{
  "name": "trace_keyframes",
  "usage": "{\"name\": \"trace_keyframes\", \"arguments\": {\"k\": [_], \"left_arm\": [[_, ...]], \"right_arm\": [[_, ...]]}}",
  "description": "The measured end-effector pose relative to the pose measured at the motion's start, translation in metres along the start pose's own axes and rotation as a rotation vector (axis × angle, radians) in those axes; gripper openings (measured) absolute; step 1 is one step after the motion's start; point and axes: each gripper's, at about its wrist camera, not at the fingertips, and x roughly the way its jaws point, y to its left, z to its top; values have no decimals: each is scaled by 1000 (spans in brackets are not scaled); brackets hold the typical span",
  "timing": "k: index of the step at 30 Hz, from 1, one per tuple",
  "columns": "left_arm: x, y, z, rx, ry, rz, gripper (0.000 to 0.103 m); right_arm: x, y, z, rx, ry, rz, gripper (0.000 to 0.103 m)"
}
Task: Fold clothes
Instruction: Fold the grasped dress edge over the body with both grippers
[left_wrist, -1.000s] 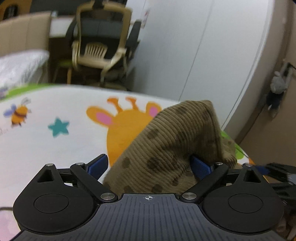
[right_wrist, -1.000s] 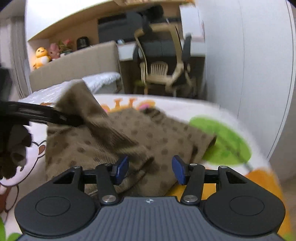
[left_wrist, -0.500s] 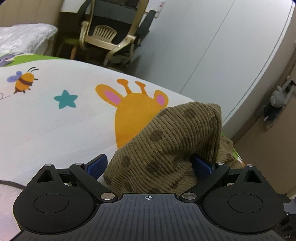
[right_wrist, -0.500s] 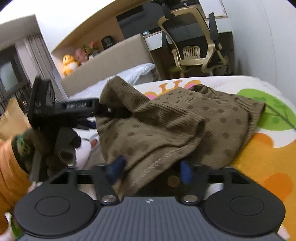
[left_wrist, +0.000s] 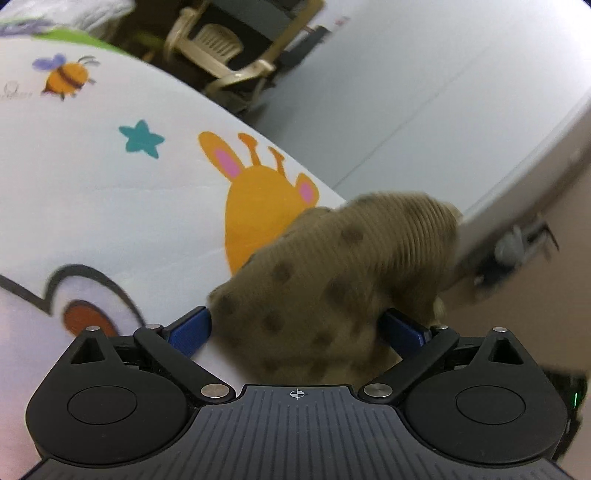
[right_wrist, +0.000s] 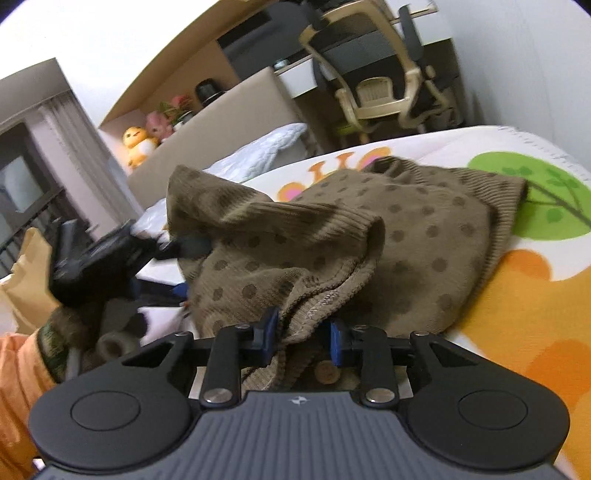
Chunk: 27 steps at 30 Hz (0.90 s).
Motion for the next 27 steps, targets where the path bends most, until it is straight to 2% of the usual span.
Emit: {"name": "trace_keyframes", "arguments": {"k": [2,3,6,10,13,17,18,19,20,21,22,24,27], "left_arm": [[4,-2,0,-63,-24,17,91],[3,-4,-1,-64,-29,34,77],[-9,-6,-5,-56,-37,57,67],[-36,-8,-11,-47,-48,62,65],[-54,-6,-17,-31,-39,85,66],[-57,-3,-15,-33,-22,122,71],[-54,-5,-12,-27,-19,137,73],[-49,-7,-10,-25,-13,156,76],[-43,-10,-7,-24,-5,178,78],[-38,-12,-4,-27,3,194,80],[-32,-15,-2,-31,11,209,82],[-28,-21,2,-37,17,220,83],[-25,-30,6,-41,23,227,83]], "right_arm": [[3,0,-2,31,18,37,29],[5,0,-4,45,24,48,29],[8,6,-8,56,46,80,29],[11,21,-14,36,89,120,29],[3,32,-15,-6,73,104,27],[-23,51,-7,-168,-43,-39,30],[-25,61,-8,-230,-48,-42,36],[-27,70,-10,-291,-53,-44,54],[-29,80,-11,-353,-58,-47,78],[-31,89,-12,-414,-64,-50,86],[-33,98,-13,-476,-69,-53,89],[-33,117,-17,-594,-67,-57,89],[4,131,-36,-718,26,-101,89]]}}
